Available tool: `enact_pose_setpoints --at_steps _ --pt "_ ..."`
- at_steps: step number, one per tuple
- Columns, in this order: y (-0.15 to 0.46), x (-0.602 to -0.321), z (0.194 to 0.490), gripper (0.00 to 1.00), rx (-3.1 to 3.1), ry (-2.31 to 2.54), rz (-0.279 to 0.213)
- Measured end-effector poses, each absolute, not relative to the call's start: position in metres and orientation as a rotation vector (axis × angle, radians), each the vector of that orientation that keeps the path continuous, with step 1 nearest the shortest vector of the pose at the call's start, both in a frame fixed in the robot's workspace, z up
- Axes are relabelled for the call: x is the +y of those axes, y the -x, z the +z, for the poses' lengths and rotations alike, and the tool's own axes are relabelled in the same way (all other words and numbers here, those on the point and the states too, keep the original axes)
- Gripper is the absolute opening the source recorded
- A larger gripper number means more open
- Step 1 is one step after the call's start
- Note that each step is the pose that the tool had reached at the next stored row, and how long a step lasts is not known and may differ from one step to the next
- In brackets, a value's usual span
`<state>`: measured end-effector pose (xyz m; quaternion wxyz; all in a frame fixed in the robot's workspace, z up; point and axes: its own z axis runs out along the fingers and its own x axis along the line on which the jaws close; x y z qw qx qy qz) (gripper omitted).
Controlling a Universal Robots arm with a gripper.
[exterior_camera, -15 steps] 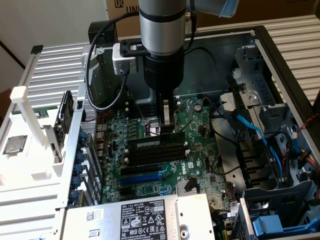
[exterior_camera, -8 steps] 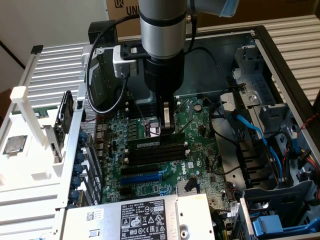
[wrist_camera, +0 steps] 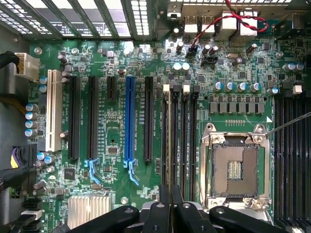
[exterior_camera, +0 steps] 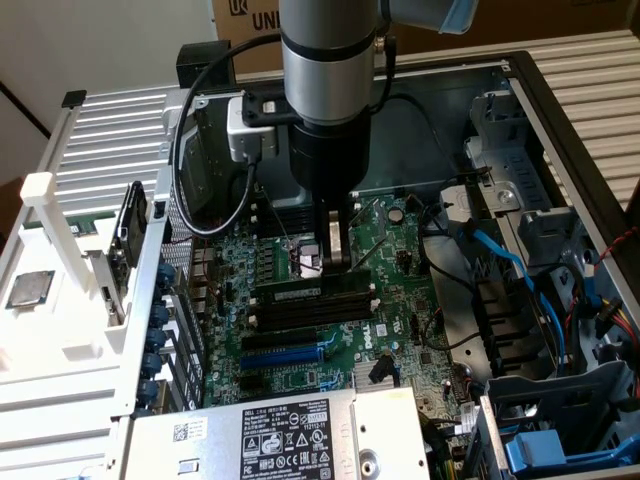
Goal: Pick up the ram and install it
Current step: 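Insert the ram into the slot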
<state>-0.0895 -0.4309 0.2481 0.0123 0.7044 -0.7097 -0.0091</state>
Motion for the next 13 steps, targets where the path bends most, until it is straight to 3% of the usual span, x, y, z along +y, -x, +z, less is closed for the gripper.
enact_pose_setpoints --at_steps 13 --pt "0.0911 -0.4314 0.2448 0.12 -2.218 -2.196 -0.022"
